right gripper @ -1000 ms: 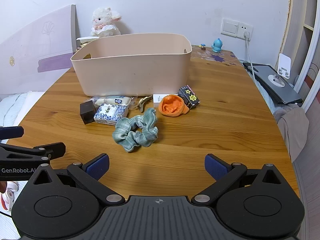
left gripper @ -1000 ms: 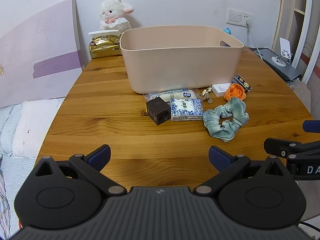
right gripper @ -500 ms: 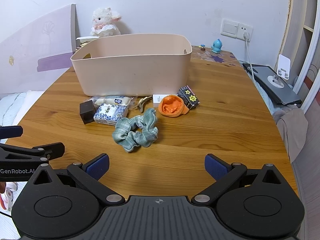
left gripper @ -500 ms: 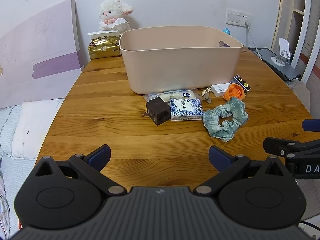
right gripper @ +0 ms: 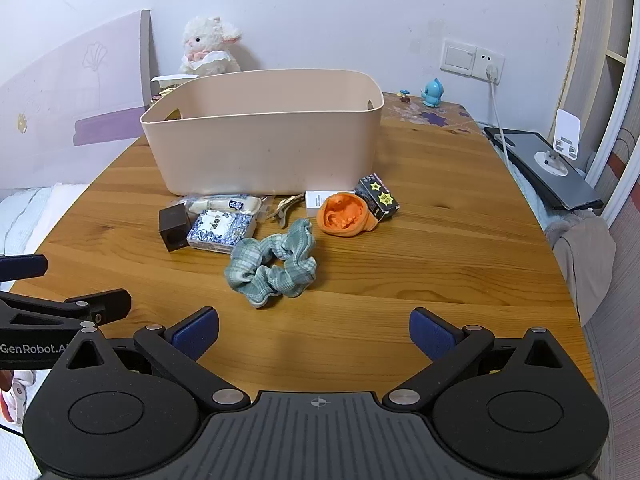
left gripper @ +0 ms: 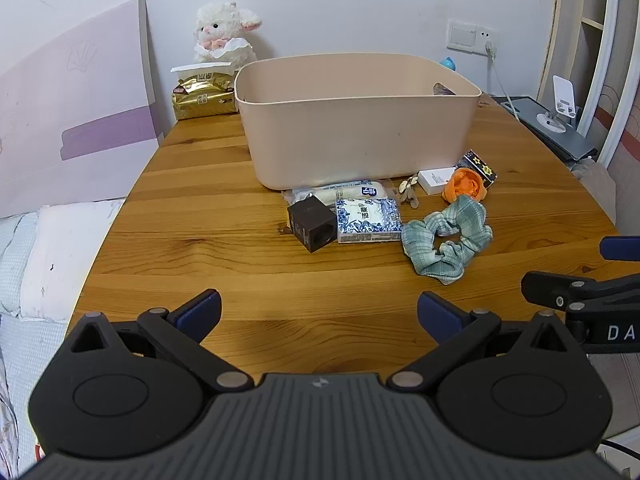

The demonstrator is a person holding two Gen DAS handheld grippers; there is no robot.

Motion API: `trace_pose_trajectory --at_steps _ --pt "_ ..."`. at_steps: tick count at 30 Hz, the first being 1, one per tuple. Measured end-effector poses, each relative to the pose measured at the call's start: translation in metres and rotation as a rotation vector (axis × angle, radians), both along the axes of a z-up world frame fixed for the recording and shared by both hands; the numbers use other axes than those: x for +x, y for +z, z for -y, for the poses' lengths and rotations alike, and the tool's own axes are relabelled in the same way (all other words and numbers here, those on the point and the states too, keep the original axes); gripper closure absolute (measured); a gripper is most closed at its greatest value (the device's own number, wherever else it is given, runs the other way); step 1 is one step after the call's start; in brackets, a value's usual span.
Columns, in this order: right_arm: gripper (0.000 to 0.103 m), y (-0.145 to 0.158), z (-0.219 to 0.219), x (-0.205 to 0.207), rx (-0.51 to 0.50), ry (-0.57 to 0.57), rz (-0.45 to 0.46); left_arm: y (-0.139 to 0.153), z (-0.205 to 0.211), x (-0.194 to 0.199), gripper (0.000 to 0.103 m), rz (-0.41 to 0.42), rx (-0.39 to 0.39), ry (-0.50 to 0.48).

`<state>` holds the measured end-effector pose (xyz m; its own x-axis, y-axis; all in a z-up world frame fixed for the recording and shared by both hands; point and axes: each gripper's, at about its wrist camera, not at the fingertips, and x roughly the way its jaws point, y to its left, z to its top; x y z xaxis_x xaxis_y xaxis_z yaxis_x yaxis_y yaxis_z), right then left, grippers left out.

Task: Organize objects
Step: 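Move the right tool toward the green plaid scrunchie, then grasp the green plaid scrunchie with the right tool while the left tool grasps the black cube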

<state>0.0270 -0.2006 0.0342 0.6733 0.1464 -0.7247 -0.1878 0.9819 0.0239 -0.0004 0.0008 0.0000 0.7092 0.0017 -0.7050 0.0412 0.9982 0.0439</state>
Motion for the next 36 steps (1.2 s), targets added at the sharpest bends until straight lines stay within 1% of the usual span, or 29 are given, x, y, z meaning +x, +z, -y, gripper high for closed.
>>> trace_pose_trajectory --at_steps 8,11,13,19,24,29,32,36 --pt "0.000 -0.004 0.003 0.013 0.017 -0.011 -0.011 -0.003 -0.005 0.009 0.000 -0.004 -0.005 0.010" --pt "0.004 -0.008 0.003 0.021 0.018 -0.012 -0.021 -0.005 -0.007 0.016 0.000 -0.007 -0.011 0.012" --pt "0.005 -0.010 0.003 0.026 0.018 -0.014 -0.029 -0.006 -0.008 0.022 0.000 -0.007 -0.013 0.009" --pt "0.006 -0.018 -0.001 0.046 0.025 -0.018 -0.051 -0.012 -0.010 0.041 0.000 0.021 0.027 0.009" --pt "0.009 -0.026 -0.006 0.064 0.020 -0.015 -0.075 -0.021 -0.019 0.062 0.000 0.005 -0.007 0.015" --pt "0.015 -0.037 -0.009 0.080 0.010 -0.017 -0.106 -0.028 -0.024 0.081 0.000 -0.002 -0.031 0.033" --pt "0.017 -0.042 -0.011 0.089 0.004 -0.020 -0.118 -0.031 -0.027 0.092 0.000 0.004 -0.034 0.051" --pt "0.022 -0.050 -0.013 0.099 -0.004 -0.018 -0.136 -0.040 -0.029 0.107 0.000 -0.007 -0.035 0.066"
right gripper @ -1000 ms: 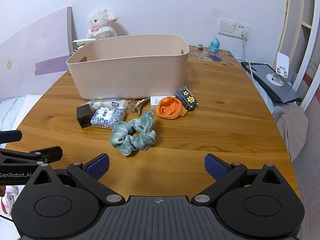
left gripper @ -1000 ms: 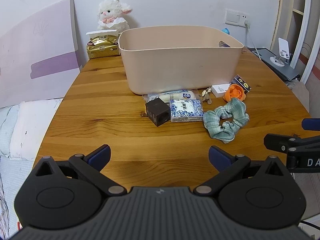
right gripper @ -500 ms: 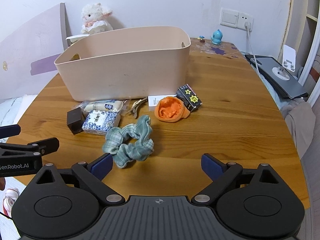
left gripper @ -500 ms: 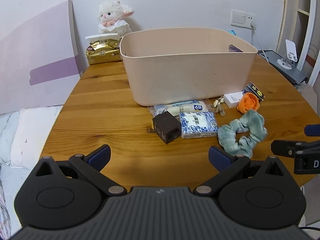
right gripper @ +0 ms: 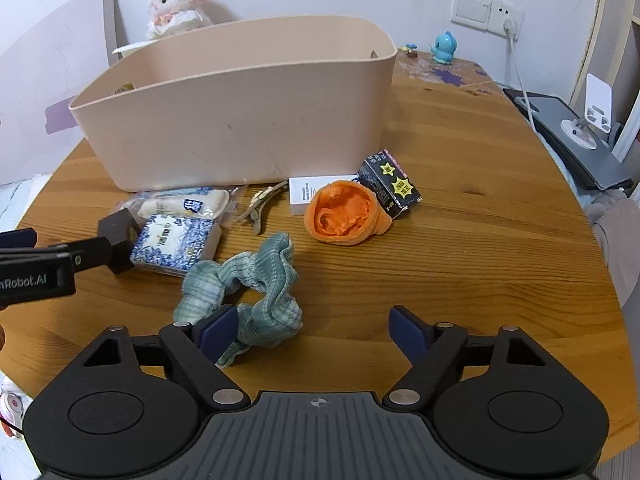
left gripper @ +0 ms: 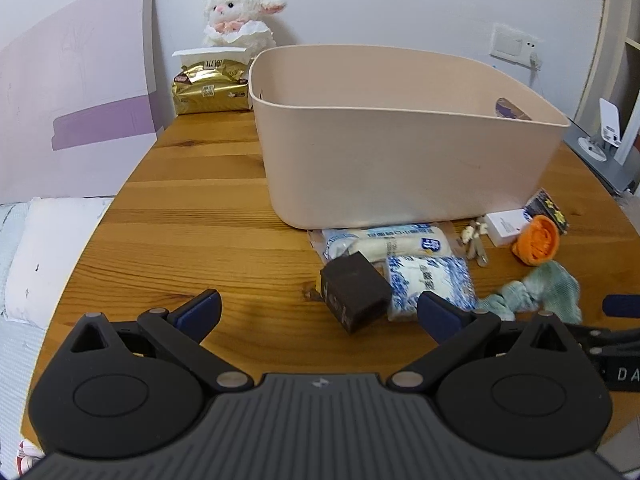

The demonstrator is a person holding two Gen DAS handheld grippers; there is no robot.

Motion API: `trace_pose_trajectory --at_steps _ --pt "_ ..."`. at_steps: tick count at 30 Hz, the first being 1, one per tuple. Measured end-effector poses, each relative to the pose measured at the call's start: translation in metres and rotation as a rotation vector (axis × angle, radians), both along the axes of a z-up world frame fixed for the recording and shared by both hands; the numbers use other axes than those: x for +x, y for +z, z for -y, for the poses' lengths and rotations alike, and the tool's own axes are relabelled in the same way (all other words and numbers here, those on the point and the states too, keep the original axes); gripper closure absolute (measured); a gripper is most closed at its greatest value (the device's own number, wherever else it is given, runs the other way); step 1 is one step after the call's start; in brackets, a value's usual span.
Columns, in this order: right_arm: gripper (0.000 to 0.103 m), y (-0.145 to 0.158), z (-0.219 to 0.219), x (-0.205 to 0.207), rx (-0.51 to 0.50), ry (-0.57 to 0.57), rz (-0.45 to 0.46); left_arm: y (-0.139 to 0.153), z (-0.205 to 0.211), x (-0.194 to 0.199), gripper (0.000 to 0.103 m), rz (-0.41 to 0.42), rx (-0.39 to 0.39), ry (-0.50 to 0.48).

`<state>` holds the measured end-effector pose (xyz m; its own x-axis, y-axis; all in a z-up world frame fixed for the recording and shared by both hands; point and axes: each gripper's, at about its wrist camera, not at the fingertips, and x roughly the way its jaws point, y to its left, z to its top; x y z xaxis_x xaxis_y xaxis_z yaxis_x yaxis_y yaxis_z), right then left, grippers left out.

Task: Organize objects
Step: 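Grasp the green plaid scrunchie with the right tool while the left tool grasps the black cube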

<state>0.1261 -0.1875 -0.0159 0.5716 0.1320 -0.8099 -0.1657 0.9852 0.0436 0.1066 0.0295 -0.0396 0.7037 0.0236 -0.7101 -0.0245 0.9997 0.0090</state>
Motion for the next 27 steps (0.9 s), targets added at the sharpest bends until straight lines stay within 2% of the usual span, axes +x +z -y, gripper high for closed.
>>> trace_pose_trajectory --at_steps 12,16,19,21,23,24,27 --pt "0.031 -0.010 -0.011 0.016 -0.005 0.035 -0.005 -0.021 0.000 0.032 0.000 -0.046 -0.007 0.041" --pt "0.032 -0.014 -0.011 0.021 0.004 0.034 -0.017 -0.023 -0.005 0.036 0.000 -0.064 -0.041 0.057" --pt "0.040 -0.016 -0.013 0.022 -0.005 0.042 -0.006 -0.025 -0.009 0.036 0.001 -0.072 -0.061 0.071" --pt "0.047 -0.016 -0.015 0.022 -0.013 0.044 0.004 -0.025 -0.011 0.035 0.009 -0.068 -0.072 0.072" --pt "0.056 -0.016 -0.016 0.022 -0.020 0.044 0.010 -0.027 -0.010 0.037 0.032 -0.088 -0.057 0.074" --pt "0.057 -0.016 -0.015 0.021 -0.021 0.044 0.012 -0.028 -0.009 0.037 0.032 -0.094 -0.037 0.071" --pt "0.071 -0.016 -0.012 0.020 -0.018 0.042 0.020 -0.029 -0.008 0.035 0.035 -0.087 -0.019 0.063"
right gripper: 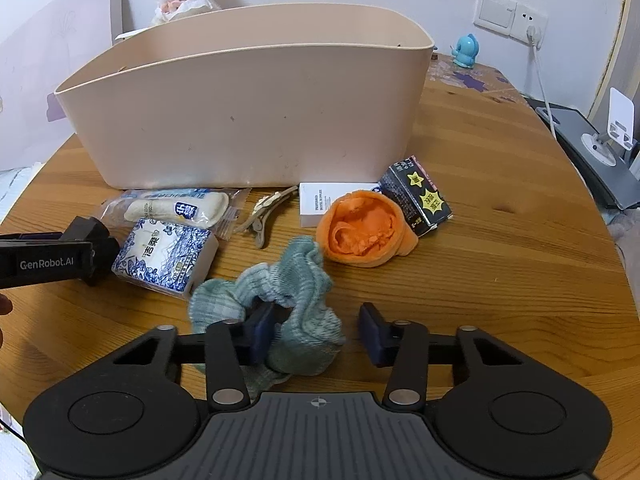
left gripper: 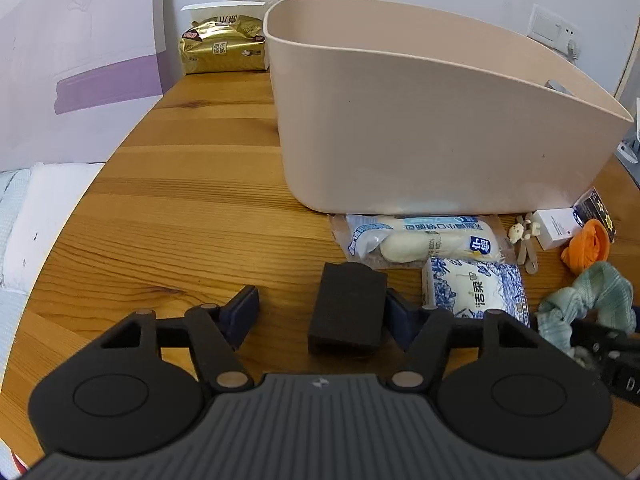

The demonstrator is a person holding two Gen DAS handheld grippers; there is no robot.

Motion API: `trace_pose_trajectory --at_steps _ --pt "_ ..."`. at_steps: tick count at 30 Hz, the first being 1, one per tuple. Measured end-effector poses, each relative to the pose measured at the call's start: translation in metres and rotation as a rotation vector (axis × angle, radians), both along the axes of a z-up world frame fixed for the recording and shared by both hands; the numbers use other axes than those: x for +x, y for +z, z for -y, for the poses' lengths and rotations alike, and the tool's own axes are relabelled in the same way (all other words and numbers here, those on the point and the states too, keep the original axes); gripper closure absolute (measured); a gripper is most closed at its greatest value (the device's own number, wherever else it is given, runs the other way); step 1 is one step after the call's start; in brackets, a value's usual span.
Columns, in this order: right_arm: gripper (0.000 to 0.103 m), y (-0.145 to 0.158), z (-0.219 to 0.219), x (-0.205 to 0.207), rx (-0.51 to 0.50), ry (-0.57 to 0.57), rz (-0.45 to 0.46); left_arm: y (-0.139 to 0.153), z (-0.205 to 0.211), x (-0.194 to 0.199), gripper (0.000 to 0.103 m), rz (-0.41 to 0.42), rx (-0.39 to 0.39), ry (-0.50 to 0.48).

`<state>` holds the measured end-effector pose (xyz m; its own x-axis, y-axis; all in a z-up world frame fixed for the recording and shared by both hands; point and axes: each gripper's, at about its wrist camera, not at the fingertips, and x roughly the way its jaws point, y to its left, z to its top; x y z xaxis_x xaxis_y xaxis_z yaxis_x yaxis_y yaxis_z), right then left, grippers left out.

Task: Organize objects
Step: 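Grasp the green plaid scrunchie with the right tool while the left tool grasps the black cube, then carry the scrunchie and black cube over the basket and release both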

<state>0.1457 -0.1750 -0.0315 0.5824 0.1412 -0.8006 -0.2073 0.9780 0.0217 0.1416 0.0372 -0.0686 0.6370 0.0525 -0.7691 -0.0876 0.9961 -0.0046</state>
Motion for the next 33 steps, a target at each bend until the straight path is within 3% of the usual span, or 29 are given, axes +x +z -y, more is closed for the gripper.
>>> trace_pose_trajectory --at_steps 3,5,17,26,33 --pt "0.080 0.001 0.003 -0.001 0.006 -0.001 -0.001 0.001 -0.002 -0.003 0.050 0.008 0.000 0.003" --pt "0.082 0.001 0.005 -0.002 0.017 -0.001 -0.004 0.003 -0.004 -0.005 0.069 0.010 -0.010 0.004" --pt "0.086 0.035 0.019 -0.024 0.103 -0.016 0.078 0.018 -0.011 -0.033 0.069 0.024 -0.045 0.002" --pt "0.086 0.085 0.032 -0.043 0.143 -0.018 0.237 0.068 -0.003 -0.059 0.069 0.149 -0.048 -0.035" --pt "0.086 0.125 0.032 -0.034 0.149 -0.015 0.375 0.109 0.009 -0.057 0.069 0.280 0.000 -0.052"
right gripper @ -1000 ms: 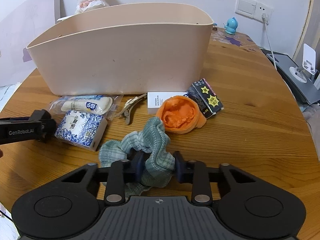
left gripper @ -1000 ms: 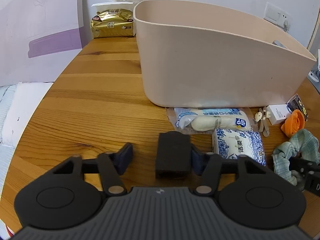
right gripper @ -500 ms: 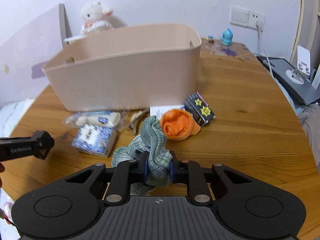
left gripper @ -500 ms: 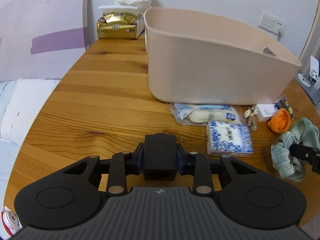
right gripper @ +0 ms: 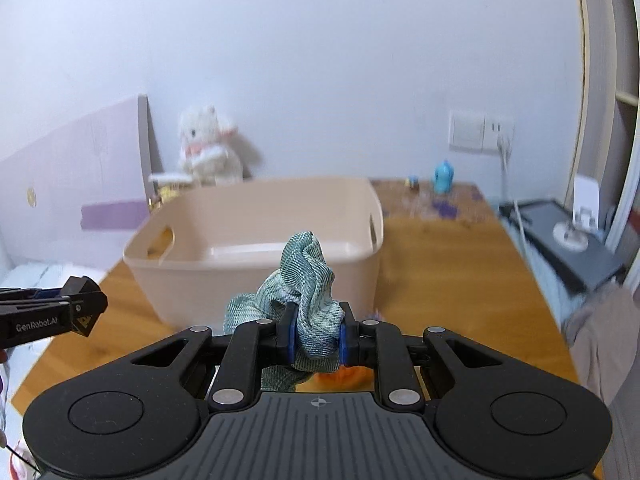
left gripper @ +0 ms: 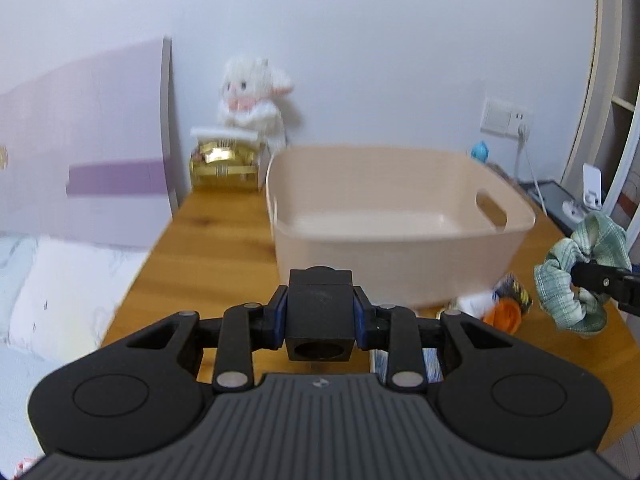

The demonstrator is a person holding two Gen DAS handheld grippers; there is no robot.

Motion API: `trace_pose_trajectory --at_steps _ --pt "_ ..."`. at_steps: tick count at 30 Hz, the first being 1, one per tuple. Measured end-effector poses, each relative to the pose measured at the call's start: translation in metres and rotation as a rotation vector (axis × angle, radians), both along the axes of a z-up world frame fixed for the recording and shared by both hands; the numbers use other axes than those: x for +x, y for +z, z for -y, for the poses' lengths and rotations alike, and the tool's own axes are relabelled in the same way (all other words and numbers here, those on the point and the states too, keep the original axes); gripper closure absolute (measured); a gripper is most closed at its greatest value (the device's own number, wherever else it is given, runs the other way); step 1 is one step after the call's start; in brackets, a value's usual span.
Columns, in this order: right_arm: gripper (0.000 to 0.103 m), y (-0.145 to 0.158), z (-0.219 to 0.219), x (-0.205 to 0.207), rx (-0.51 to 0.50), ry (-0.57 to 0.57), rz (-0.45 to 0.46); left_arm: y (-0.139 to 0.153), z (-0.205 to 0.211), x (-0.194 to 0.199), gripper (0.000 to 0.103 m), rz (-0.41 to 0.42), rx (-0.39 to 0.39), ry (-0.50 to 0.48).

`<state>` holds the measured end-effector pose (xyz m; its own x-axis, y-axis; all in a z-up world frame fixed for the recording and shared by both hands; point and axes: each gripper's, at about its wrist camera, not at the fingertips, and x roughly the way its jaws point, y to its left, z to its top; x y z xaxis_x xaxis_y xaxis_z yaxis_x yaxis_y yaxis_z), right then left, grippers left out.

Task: Organize objects
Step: 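Carry the scrunchie and black cube over the basket and release both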

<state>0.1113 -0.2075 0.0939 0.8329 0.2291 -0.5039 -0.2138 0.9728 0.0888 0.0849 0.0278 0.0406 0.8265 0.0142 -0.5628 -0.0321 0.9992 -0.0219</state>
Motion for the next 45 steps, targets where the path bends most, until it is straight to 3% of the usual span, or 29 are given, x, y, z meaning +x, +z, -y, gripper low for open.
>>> trace_pose_trajectory --at_steps 7,14,22,28,33,34,35,37,40,41,45 --pt "0.086 0.039 -0.015 0.029 -0.016 0.004 0.106 0.021 0.016 0.032 0.069 0.071 0.035 -0.026" --pt "0.086 0.057 -0.021 0.077 -0.033 -0.014 0.103 0.026 0.025 0.087 0.069 0.078 0.030 -0.024" --pt "0.086 0.038 -0.030 0.137 -0.082 -0.018 -0.042 0.005 0.041 0.145 0.069 -0.027 0.084 -0.035" --pt "0.086 0.007 -0.041 0.161 -0.154 -0.006 -0.150 -0.028 0.045 0.176 0.069 -0.152 0.104 -0.024" --pt "0.085 -0.009 -0.043 0.171 -0.179 -0.004 -0.208 -0.045 0.044 0.186 0.069 -0.197 0.125 -0.028" --pt "0.082 -0.011 -0.043 0.172 -0.179 -0.005 -0.214 -0.046 0.044 0.185 0.069 -0.199 0.122 -0.030" --pt "0.067 -0.012 -0.043 0.171 -0.179 -0.007 -0.217 -0.045 0.044 0.184 0.069 -0.198 0.119 -0.030" --pt "0.064 -0.010 -0.039 0.167 -0.164 -0.006 -0.211 -0.041 0.043 0.180 0.065 -0.182 0.111 -0.024" --pt "0.046 0.000 -0.032 0.158 -0.150 0.000 -0.182 -0.029 0.040 0.172 0.027 -0.142 0.083 -0.023" --pt "0.040 0.005 -0.030 0.154 -0.152 0.003 -0.167 -0.024 0.041 0.168 0.022 -0.123 0.087 -0.015" --pt "0.027 0.030 -0.018 0.131 -0.150 0.008 -0.111 -0.005 0.043 0.152 0.020 -0.079 0.111 -0.014"
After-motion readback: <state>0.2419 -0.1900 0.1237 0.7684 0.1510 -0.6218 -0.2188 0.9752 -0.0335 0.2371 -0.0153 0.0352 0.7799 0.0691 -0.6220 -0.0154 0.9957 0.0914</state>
